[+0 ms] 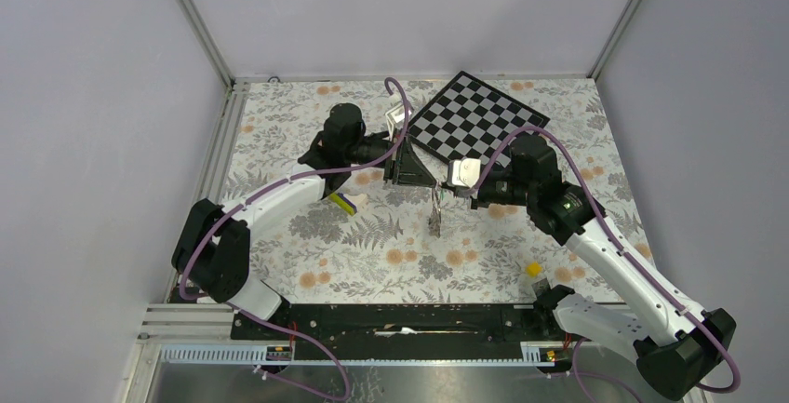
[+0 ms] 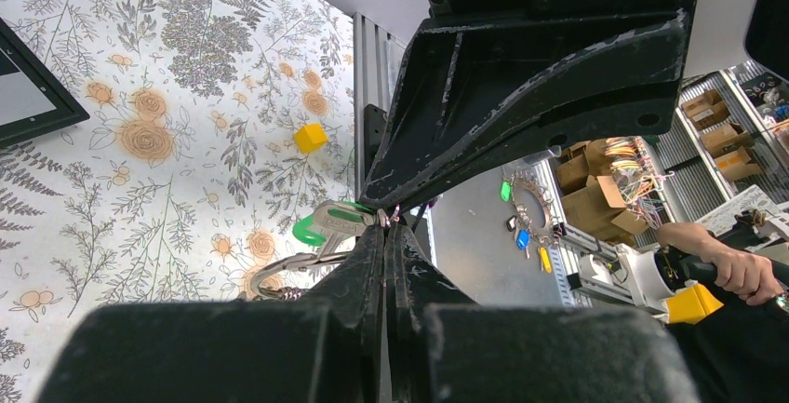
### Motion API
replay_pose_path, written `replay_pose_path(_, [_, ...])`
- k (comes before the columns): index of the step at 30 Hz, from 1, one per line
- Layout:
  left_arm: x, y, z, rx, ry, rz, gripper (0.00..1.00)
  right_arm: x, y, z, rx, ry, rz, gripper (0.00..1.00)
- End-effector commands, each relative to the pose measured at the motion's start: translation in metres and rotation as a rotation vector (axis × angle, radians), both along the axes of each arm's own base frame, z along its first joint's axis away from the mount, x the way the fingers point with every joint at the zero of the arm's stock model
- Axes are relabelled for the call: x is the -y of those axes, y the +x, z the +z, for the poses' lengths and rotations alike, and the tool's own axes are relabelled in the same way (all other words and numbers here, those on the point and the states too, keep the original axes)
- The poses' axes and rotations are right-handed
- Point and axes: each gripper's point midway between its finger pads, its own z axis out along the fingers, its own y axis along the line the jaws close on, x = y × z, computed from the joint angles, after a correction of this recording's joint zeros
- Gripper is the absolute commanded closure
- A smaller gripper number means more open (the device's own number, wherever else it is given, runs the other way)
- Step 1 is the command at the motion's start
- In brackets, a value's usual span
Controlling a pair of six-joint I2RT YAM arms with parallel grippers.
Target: Put the keys on the keyring
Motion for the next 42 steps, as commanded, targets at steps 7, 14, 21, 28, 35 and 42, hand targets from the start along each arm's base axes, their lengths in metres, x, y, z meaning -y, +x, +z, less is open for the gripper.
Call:
replay_pose_path(7, [0.003, -0.004, 0.01, 0.047, -0.034, -0.027, 1.0, -0.006, 0.0, 0.016, 0.03, 0.058, 0.018, 1.0])
replay_pose_path(14, [0.004, -0.008, 0.01, 0.042, -0.041, -0.04, 1.0, -0.008, 0.0, 0.017, 0.022, 0.068, 0.024, 1.0])
replay_pose_path(21, [0.004, -0.009, 0.009, 0.04, -0.045, -0.039, 1.0, -0.009, 0.0, 0.019, 0.019, 0.076, 0.025, 1.0])
replay_pose_path(28, [0.004, -0.008, 0.007, 0.036, -0.043, -0.037, 1.0, -0.009, 0.0, 0.021, 0.019, 0.083, 0.025, 1.0])
replay_pose_path(35, [0.005, -0.008, 0.006, 0.027, -0.042, -0.037, 1.0, -0.01, 0.0, 0.023, 0.018, 0.091, 0.027, 1.0])
replay_pose_path(42, [0.006, -0.008, 0.006, 0.021, -0.044, -0.039, 1.0, -0.012, -0.001, 0.026, 0.017, 0.101, 0.031, 1.0])
